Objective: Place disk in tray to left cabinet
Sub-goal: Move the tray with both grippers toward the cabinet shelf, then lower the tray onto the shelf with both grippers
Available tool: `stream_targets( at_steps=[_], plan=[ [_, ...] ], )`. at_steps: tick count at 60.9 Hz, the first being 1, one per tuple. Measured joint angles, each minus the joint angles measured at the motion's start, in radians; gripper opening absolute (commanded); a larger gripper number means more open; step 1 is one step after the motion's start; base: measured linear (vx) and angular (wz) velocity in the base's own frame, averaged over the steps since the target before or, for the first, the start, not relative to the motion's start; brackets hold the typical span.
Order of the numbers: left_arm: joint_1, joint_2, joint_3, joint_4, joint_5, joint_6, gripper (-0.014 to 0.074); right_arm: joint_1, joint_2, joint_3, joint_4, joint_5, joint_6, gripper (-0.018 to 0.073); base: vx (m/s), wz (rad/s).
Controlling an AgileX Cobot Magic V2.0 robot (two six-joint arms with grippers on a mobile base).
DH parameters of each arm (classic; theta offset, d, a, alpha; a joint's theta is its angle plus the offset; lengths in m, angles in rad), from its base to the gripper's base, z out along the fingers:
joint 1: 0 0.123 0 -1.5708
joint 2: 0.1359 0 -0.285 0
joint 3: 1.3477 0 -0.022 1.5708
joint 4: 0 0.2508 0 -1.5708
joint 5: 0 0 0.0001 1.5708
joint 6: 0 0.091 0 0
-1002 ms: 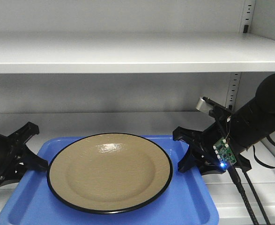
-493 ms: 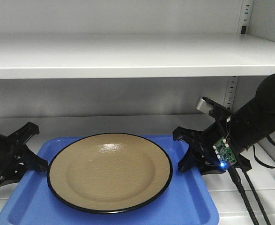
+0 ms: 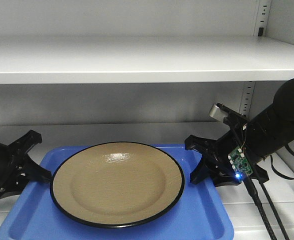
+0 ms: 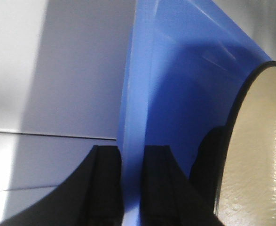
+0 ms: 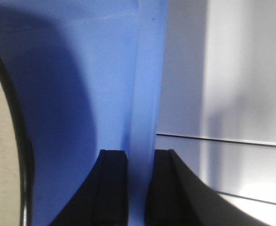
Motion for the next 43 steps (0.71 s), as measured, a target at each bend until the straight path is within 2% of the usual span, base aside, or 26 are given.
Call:
stream_targets(
  at_steps=[26,43],
  plan=[
    [-0.004,0.023,0.0,0.011,-0.167,0.0,0.0,0.003,0.063,0.0,0.052,-0.126,-0.003,-0.0002,0.0,0.0],
    [-0.008,0.099,0.0,0.009,-0.197,0.0,0.0008,0.003,0.123,0.0,0.057,-0.219,-0.008,0.0015,0.0,0.0]
  ],
)
